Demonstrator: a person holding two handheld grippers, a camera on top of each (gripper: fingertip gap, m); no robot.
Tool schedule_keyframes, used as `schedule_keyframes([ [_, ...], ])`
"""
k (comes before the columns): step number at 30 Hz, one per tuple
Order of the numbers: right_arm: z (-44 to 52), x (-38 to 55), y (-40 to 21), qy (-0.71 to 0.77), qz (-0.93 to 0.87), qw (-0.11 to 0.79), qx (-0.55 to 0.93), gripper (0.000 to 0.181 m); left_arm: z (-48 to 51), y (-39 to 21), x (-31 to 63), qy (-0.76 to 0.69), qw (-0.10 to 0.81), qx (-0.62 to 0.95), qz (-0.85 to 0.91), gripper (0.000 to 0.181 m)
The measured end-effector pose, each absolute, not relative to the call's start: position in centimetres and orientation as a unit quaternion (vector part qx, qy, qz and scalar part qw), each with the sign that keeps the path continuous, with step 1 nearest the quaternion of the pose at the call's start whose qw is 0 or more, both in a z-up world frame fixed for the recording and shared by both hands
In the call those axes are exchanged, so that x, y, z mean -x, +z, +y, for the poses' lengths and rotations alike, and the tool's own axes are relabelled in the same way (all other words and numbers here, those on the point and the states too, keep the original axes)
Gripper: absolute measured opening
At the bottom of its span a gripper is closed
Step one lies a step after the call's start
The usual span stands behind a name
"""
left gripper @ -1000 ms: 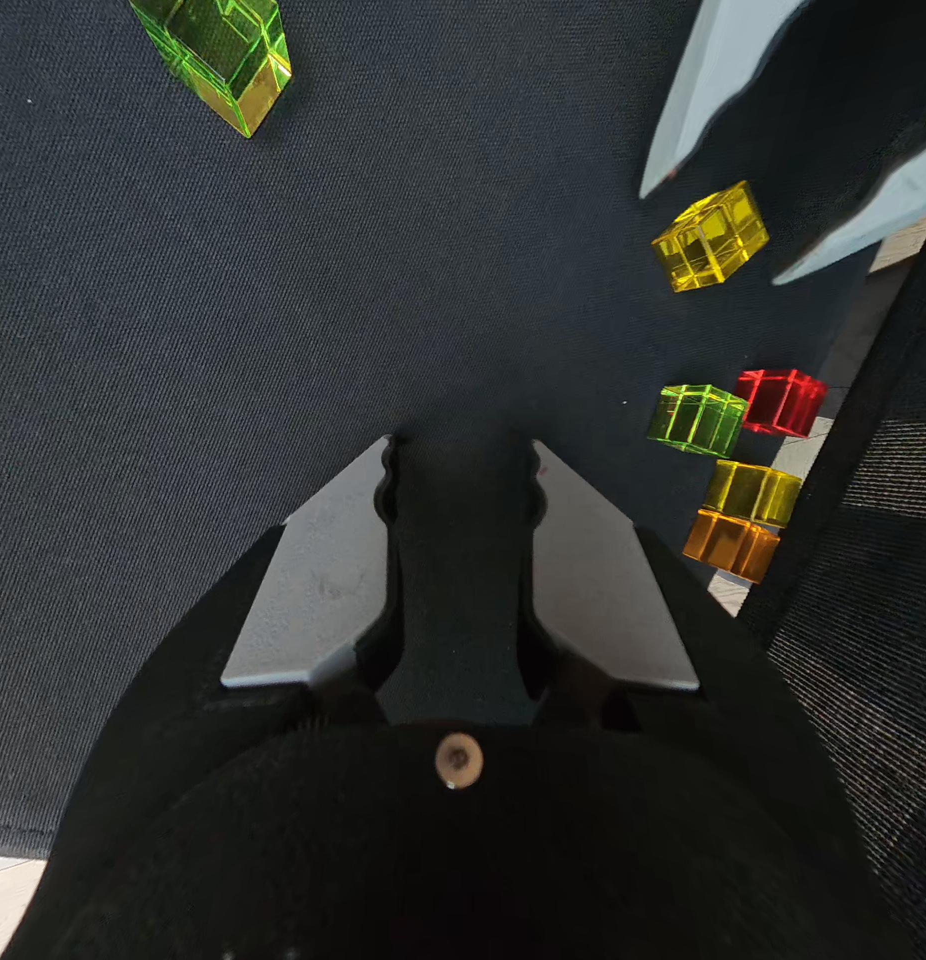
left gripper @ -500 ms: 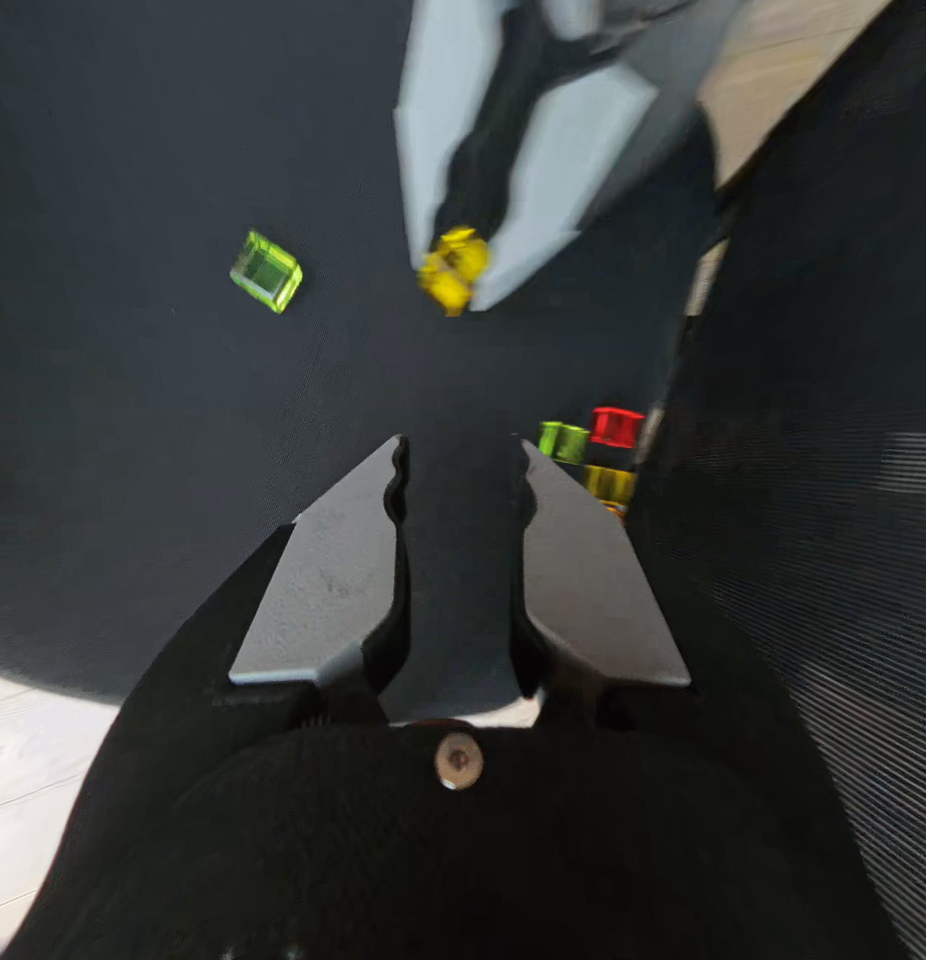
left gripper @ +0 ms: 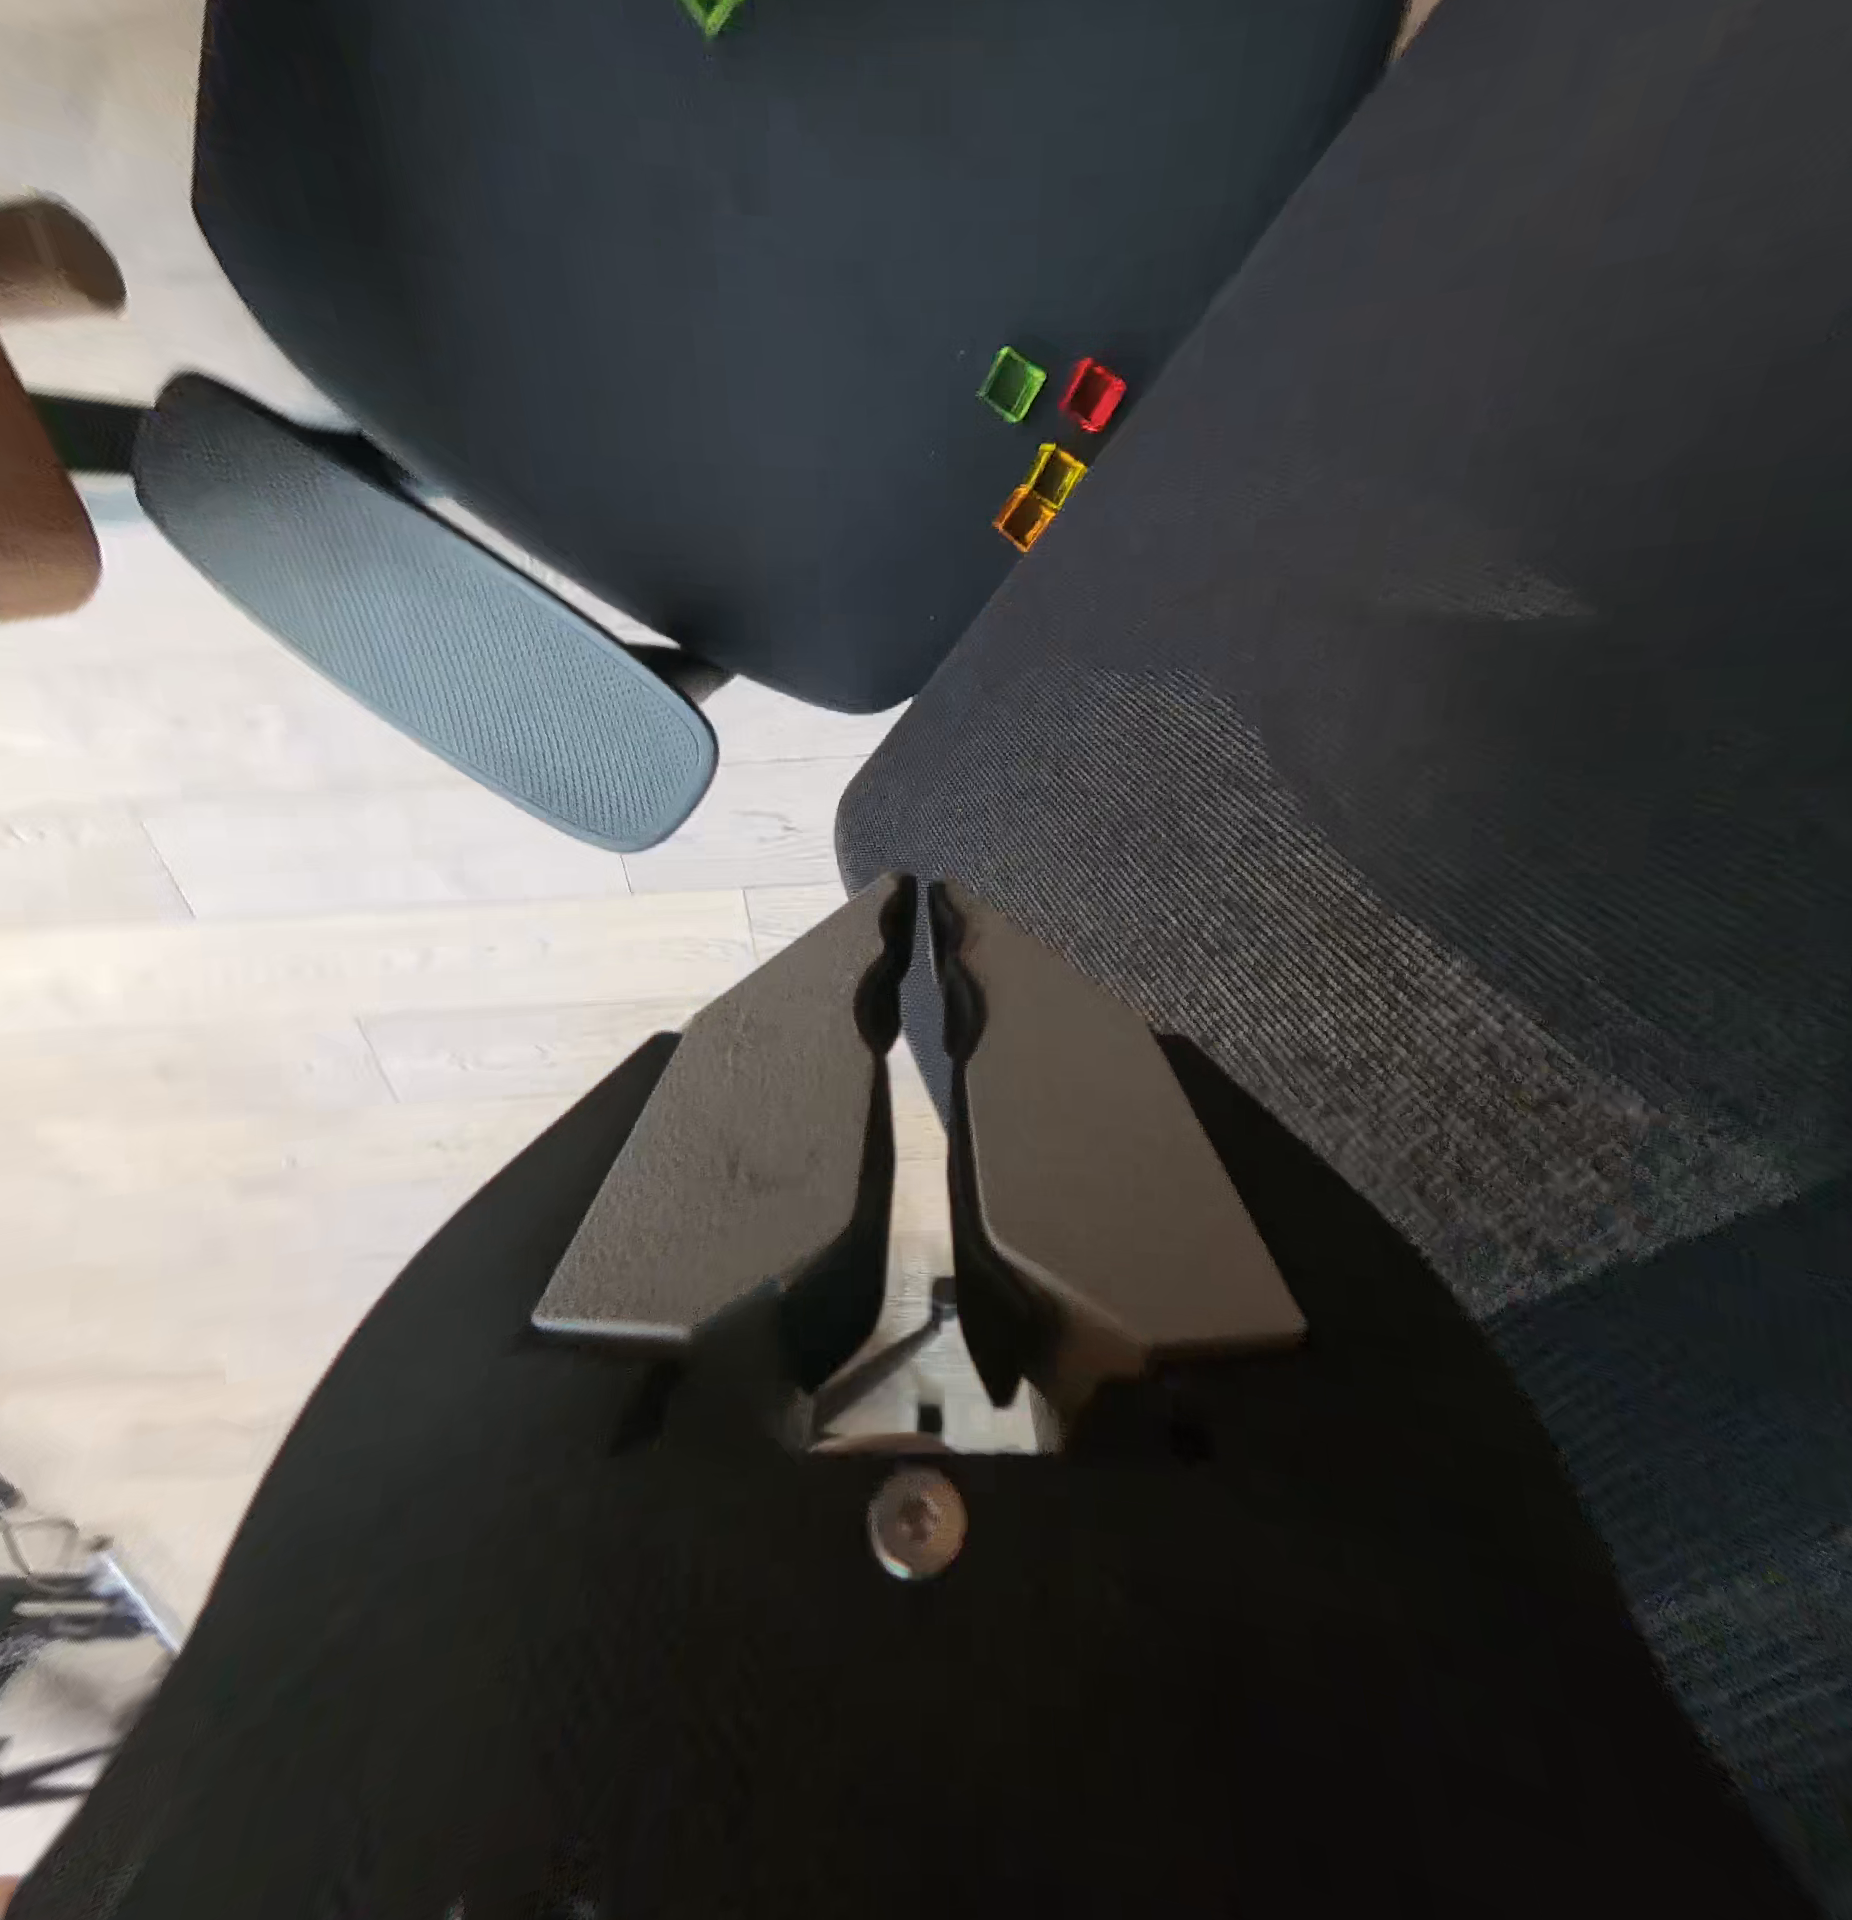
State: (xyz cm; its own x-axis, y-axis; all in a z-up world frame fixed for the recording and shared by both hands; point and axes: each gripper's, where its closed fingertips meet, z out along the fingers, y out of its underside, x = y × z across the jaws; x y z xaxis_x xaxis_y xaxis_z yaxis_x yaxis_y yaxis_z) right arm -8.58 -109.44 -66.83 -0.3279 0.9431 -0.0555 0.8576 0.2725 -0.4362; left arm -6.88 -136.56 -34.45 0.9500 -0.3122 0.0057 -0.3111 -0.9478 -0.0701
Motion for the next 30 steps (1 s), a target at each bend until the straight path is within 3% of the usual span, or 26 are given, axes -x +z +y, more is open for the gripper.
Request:
schedule_keyframes([
  [3,-109.4,8.8,-67.8,0.177,-0.810,0.106,0.548,0.026,-137.4,-35.6,5.1,-0.044,0.013,0.986,0.162,0.000],
  [8,-109.2,8.1,-69.0,0.144,-0.846,0.104,0.504,0.026,-141.8,-37.4,4.6,-0.050,-0.098,0.967,0.231,0.000],
  [22,-109.4,8.6,-70.1,0.139,-0.863,0.100,0.475,0.026,-142.8,-37.5,2.7,-0.085,-0.106,0.958,0.251,0.000],
  [27,-109.9,8.4,-68.4,0.162,-0.855,0.106,0.481,0.046,-142.8,-37.4,2.6,-0.091,-0.104,0.959,0.246,0.000],
  [30,-111.6,8.4,-65.9,0.203,-0.842,0.127,0.484,0.043,-142.9,-37.4,2.4,-0.096,-0.103,0.960,0.243,0.000],
])
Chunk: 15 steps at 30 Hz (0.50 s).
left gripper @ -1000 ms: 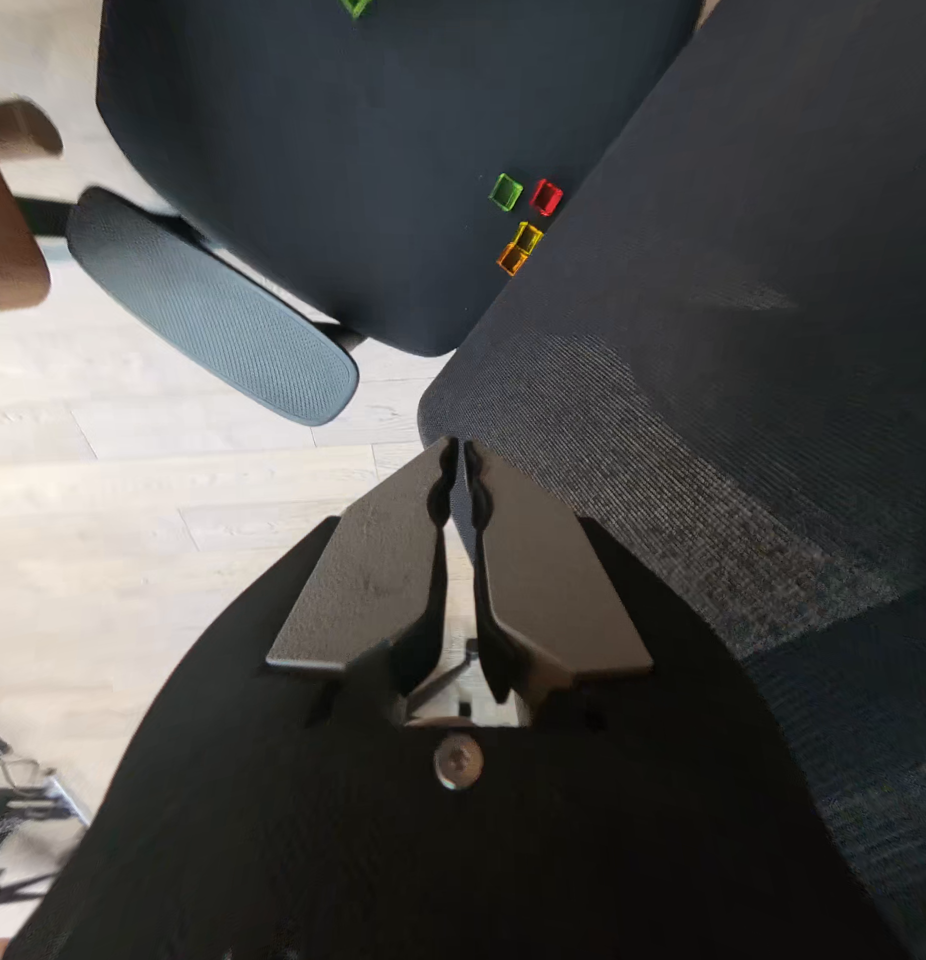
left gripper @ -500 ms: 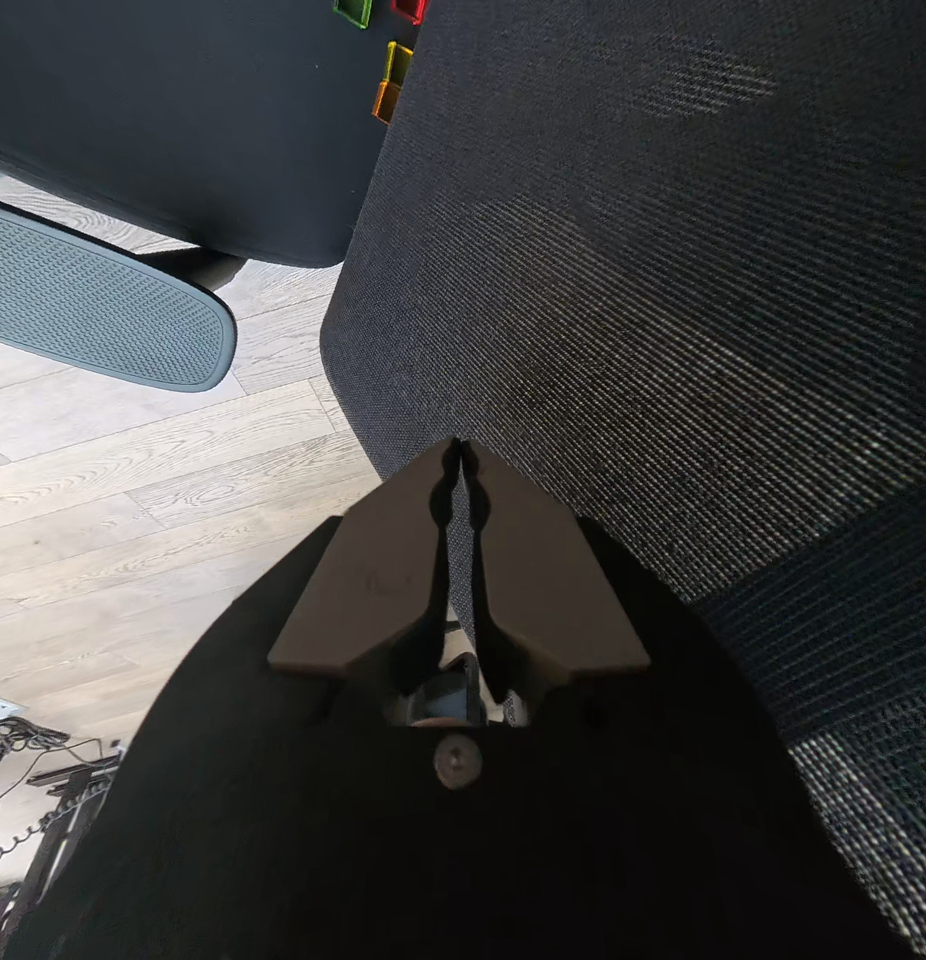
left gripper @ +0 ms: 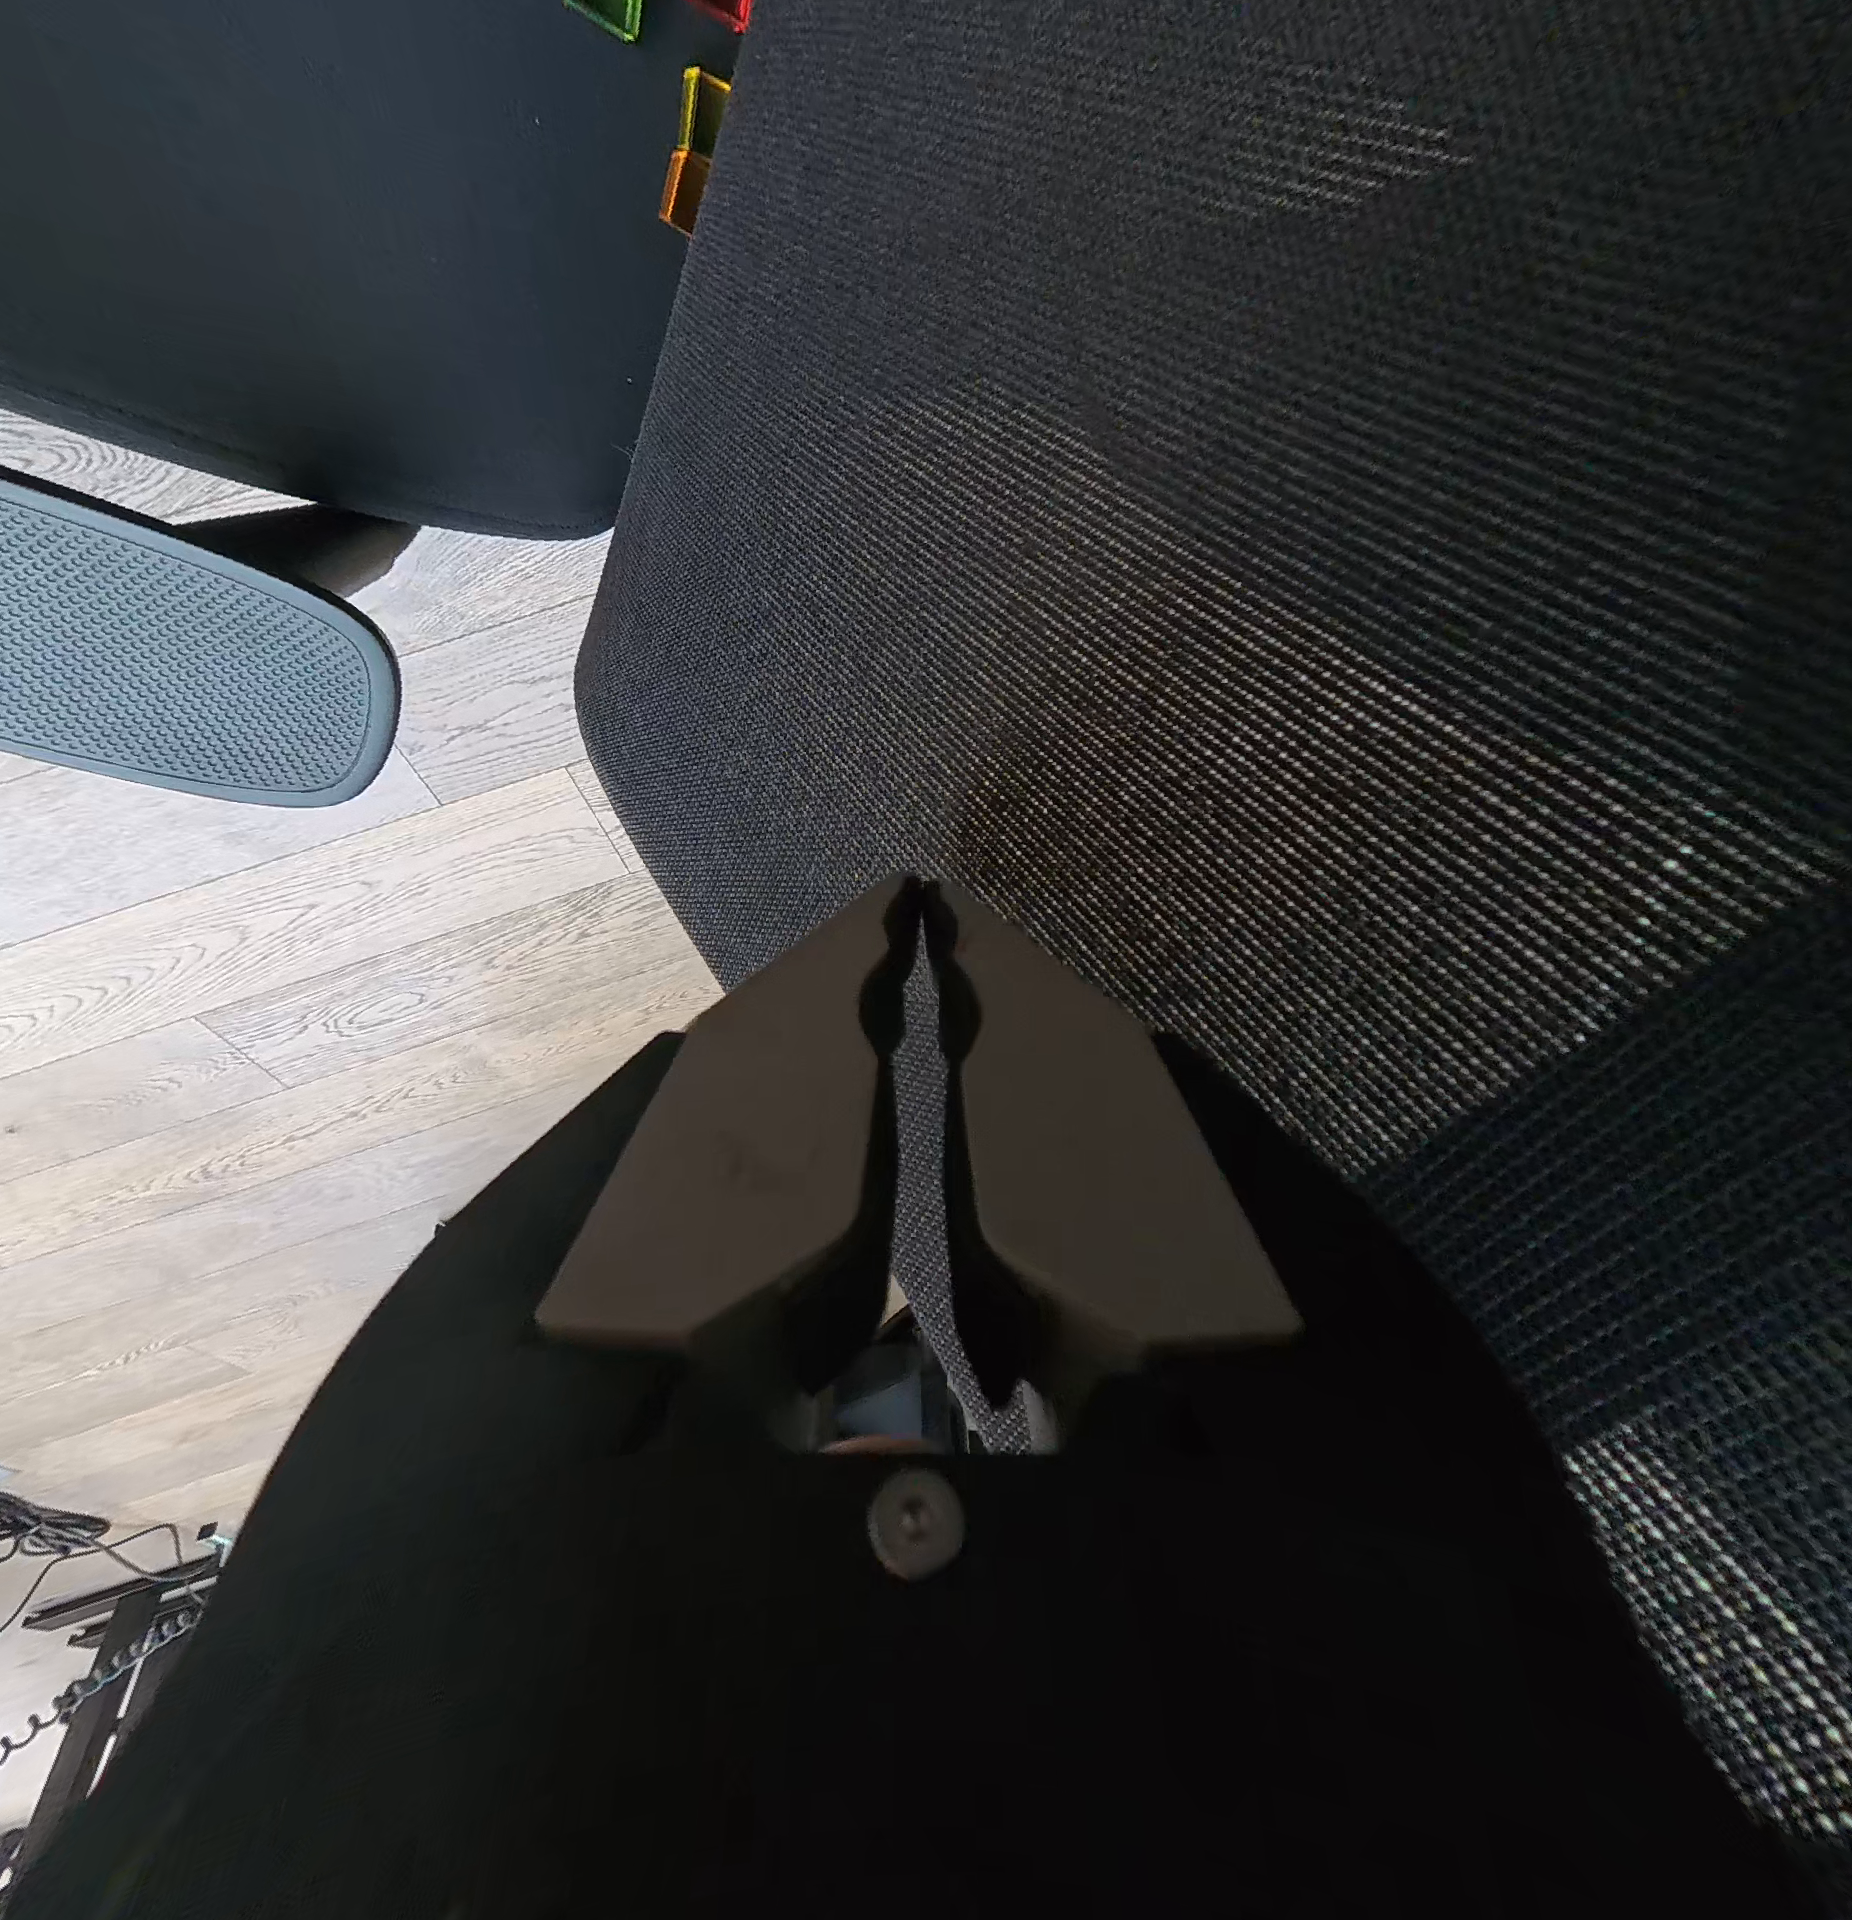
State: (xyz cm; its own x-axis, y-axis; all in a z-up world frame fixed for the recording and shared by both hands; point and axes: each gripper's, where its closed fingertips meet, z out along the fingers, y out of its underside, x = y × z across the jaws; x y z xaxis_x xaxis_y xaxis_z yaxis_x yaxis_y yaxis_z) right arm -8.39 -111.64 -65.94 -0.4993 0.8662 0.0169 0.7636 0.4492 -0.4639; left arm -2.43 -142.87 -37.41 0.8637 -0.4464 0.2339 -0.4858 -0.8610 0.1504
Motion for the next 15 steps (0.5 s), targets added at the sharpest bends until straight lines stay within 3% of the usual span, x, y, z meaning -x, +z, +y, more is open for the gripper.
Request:
schedule_keyframes([
  [7,-124.7,2.3,-68.5,0.247,-0.885,-0.006,0.395,0.042,-142.9,-37.4,2.1,0.102,0.103,-0.958,-0.248,0.000],
  [15,-127.7,-1.4,-74.3,0.179,-0.911,-0.032,0.370,0.037,-143.0,-37.4,2.1,0.100,0.103,-0.958,-0.248,0.000],
])
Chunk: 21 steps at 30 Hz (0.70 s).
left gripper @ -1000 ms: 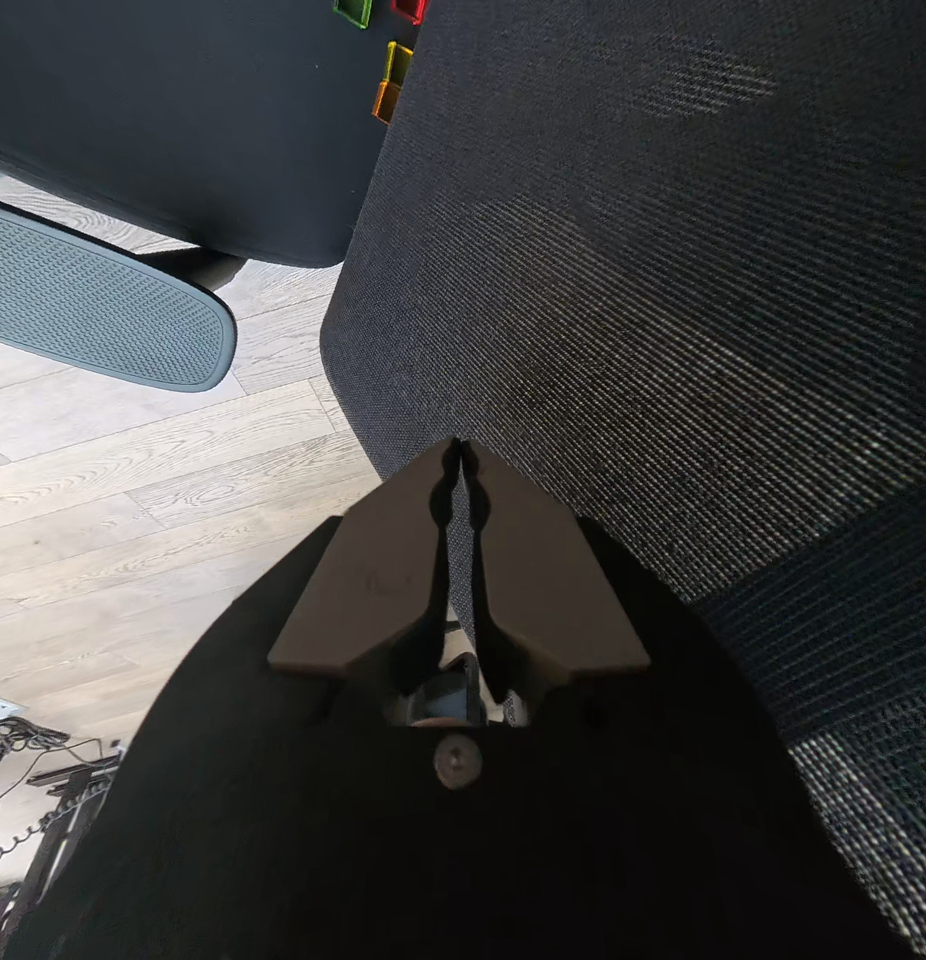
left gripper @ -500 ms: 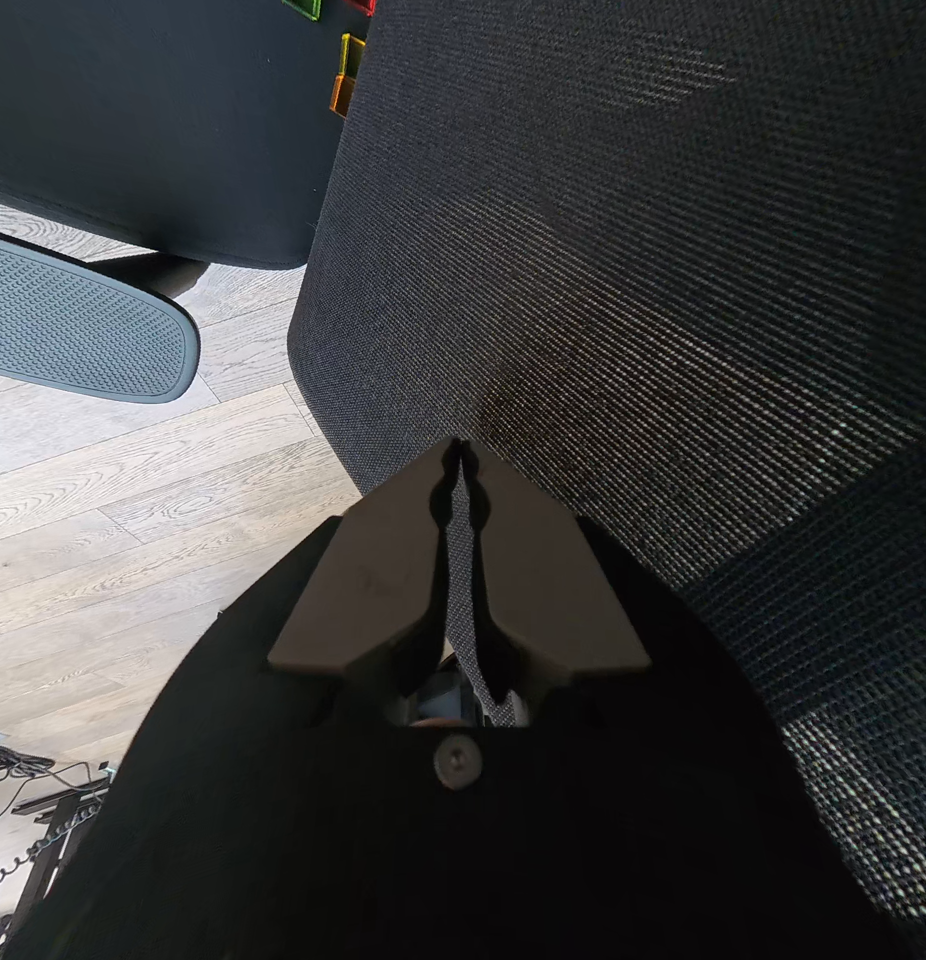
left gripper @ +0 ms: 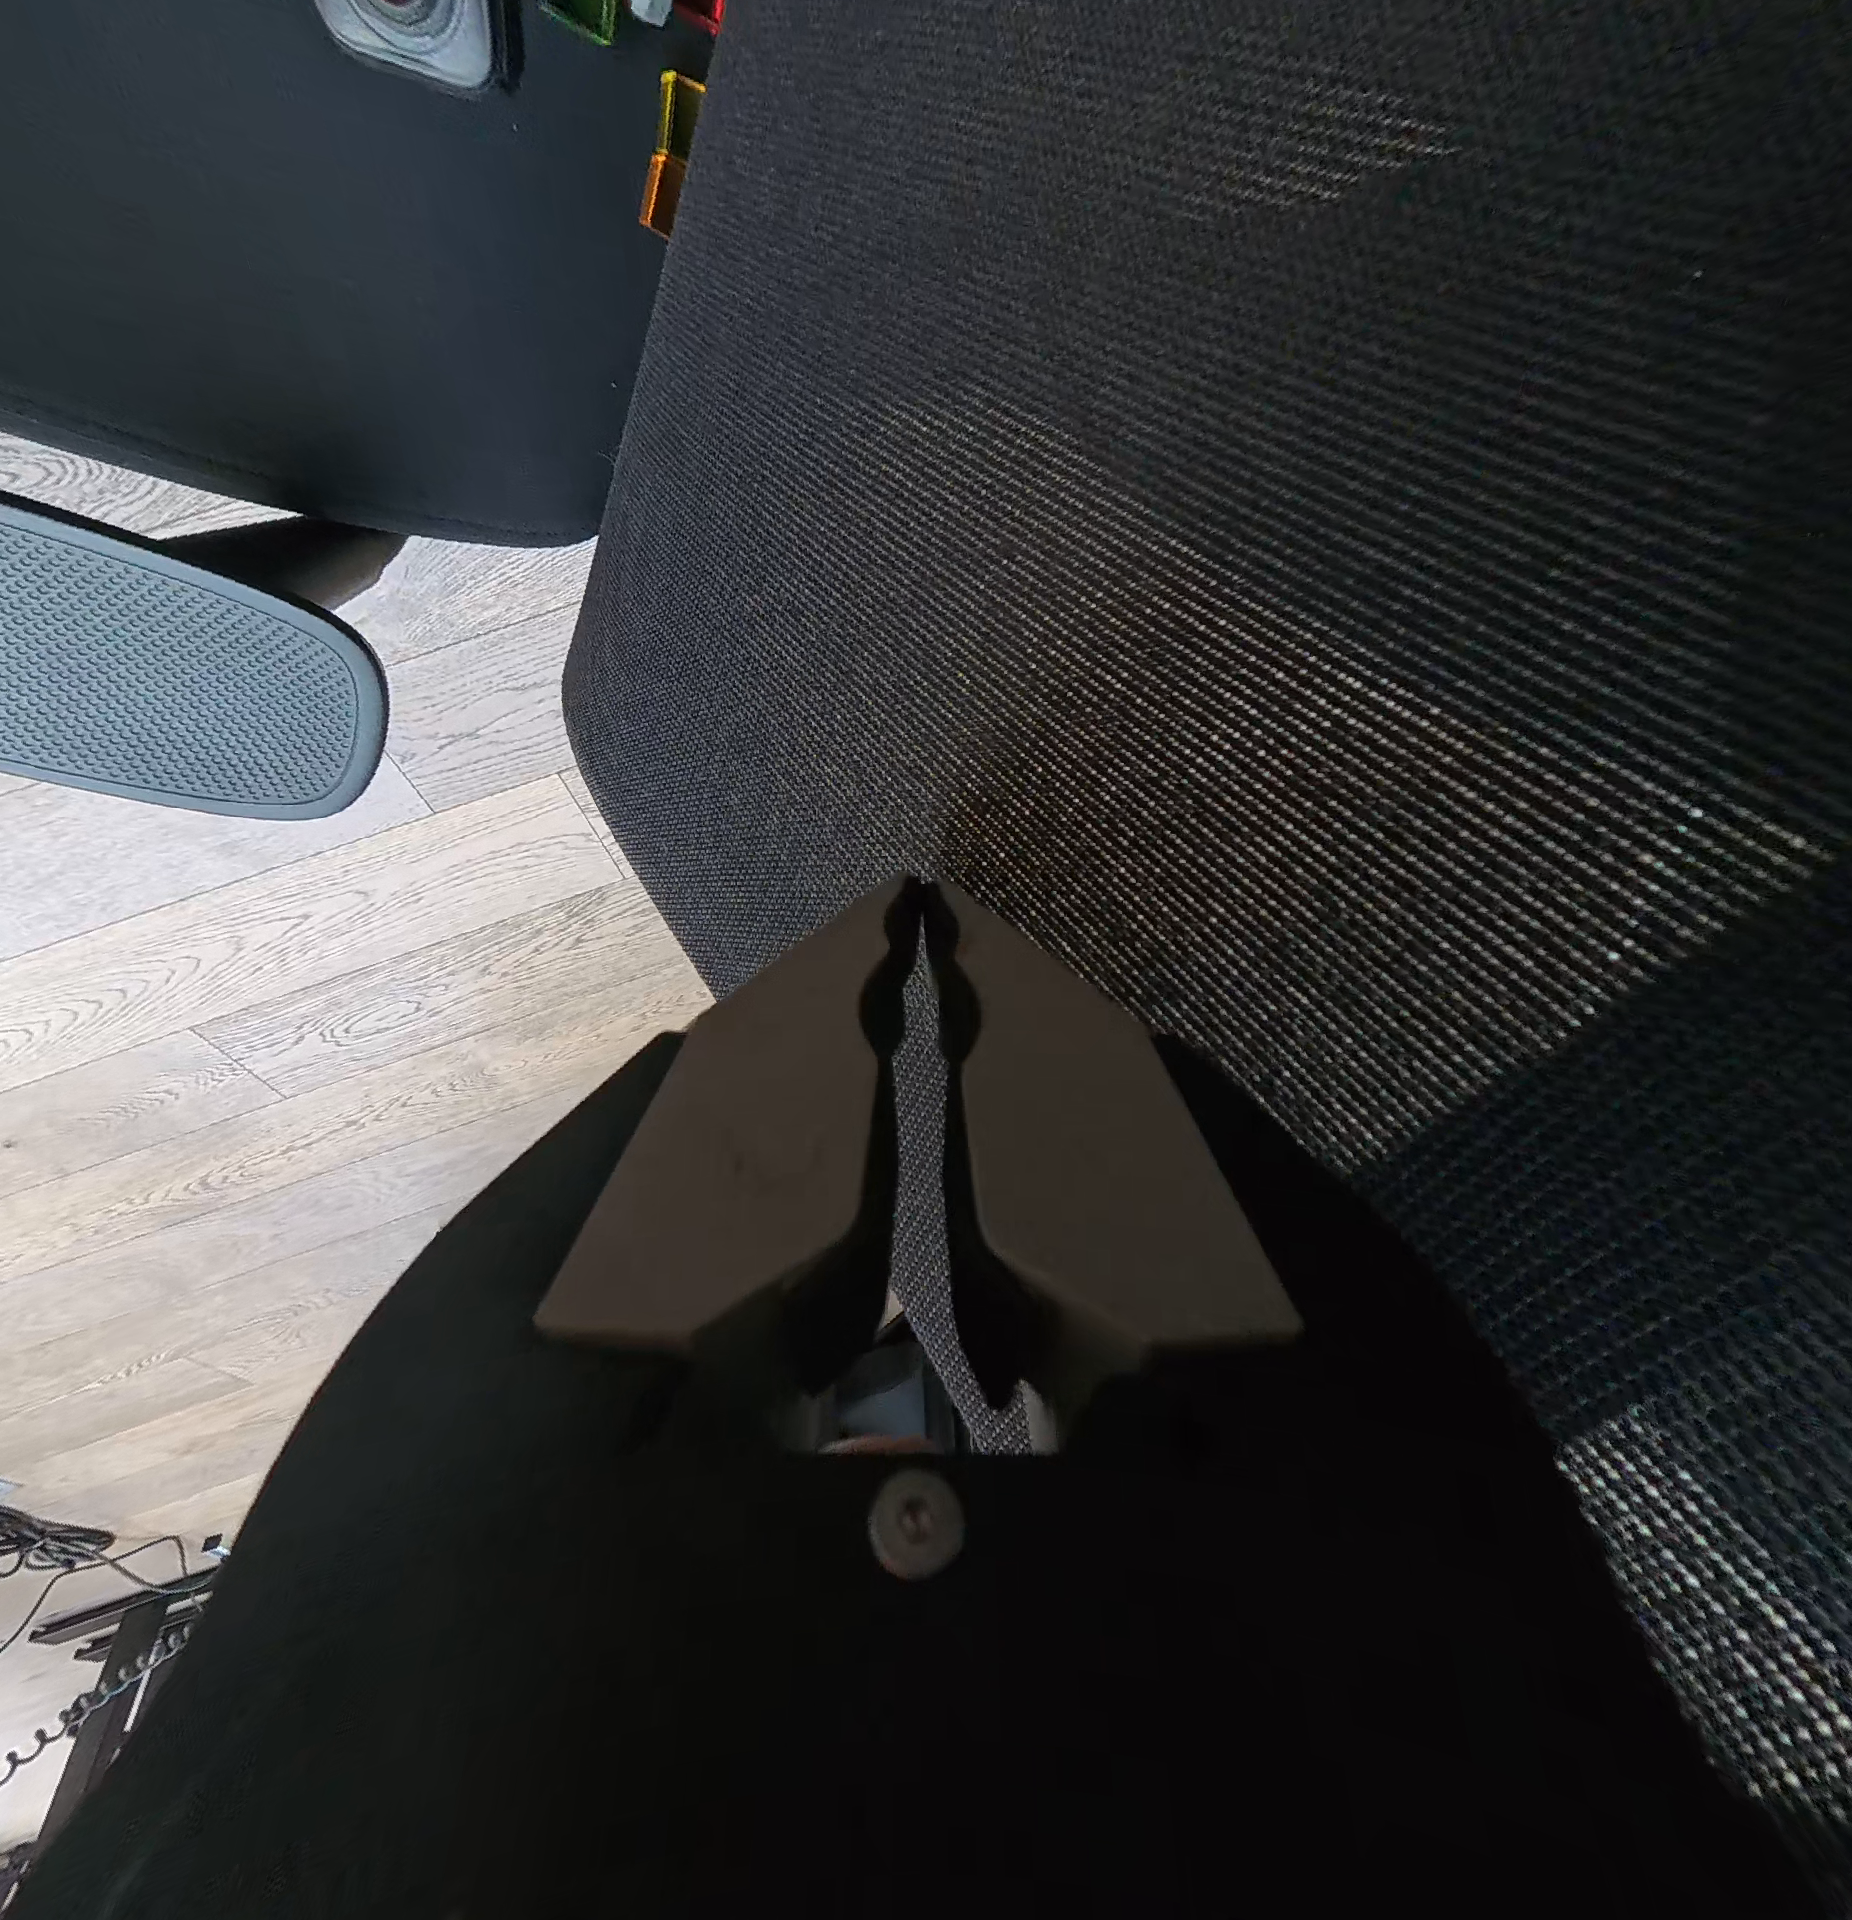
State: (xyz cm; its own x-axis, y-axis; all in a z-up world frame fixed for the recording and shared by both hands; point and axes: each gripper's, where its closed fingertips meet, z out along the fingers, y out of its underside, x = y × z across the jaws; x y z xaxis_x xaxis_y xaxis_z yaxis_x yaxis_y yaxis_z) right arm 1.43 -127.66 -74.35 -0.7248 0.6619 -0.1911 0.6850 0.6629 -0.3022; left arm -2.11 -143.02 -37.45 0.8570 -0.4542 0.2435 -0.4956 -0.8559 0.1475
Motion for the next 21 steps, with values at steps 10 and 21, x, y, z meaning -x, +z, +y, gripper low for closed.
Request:
schedule_keyframes([
  [10,-126.7,-0.1,-72.9,-0.210,0.884,0.024,-0.416,0.025,-143.0,-37.4,2.0,0.105,0.101,-0.957,-0.249,0.000],
  [21,-112.7,7.3,-62.7,-0.230,0.798,-0.124,-0.542,0.026,-142.8,-37.2,1.8,0.115,0.094,-0.958,-0.246,0.000],
])
